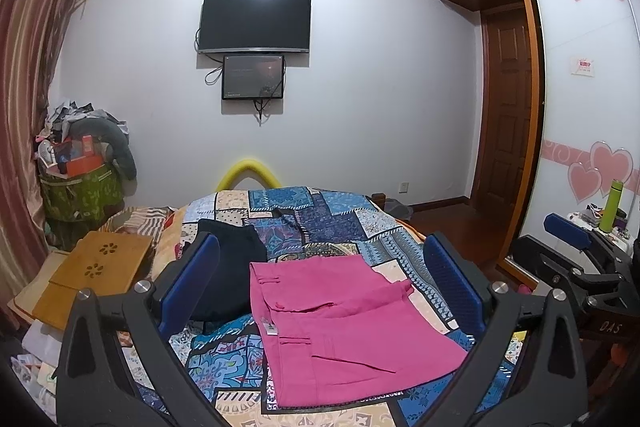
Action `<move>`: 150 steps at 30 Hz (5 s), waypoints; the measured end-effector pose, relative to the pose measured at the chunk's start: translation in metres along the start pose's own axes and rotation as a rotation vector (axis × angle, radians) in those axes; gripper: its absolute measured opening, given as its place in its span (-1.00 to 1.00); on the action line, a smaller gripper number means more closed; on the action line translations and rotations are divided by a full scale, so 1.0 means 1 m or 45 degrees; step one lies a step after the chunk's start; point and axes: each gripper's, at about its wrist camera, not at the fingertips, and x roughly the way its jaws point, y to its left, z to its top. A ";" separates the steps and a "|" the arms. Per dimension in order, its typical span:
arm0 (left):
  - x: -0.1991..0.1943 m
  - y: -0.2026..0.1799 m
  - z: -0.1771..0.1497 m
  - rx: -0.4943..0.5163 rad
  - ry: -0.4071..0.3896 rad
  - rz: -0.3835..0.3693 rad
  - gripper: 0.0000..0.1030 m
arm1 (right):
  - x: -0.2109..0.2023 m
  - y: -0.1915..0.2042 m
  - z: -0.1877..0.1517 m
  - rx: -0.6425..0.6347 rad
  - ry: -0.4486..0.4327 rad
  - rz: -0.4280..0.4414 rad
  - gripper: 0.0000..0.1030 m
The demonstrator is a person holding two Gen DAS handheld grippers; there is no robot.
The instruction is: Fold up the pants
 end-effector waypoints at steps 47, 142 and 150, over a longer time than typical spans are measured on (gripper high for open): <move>0.003 -0.004 -0.005 0.022 0.001 -0.018 1.00 | 0.000 -0.010 0.004 0.030 0.028 -0.022 1.00; 0.328 0.111 -0.141 -0.085 1.207 -0.077 -0.59 | 0.250 -0.142 -0.127 -0.031 1.067 0.151 -0.80; 0.348 0.121 -0.129 -0.181 1.200 -0.130 -0.31 | 0.236 -0.151 -0.090 -0.033 0.926 0.132 -0.34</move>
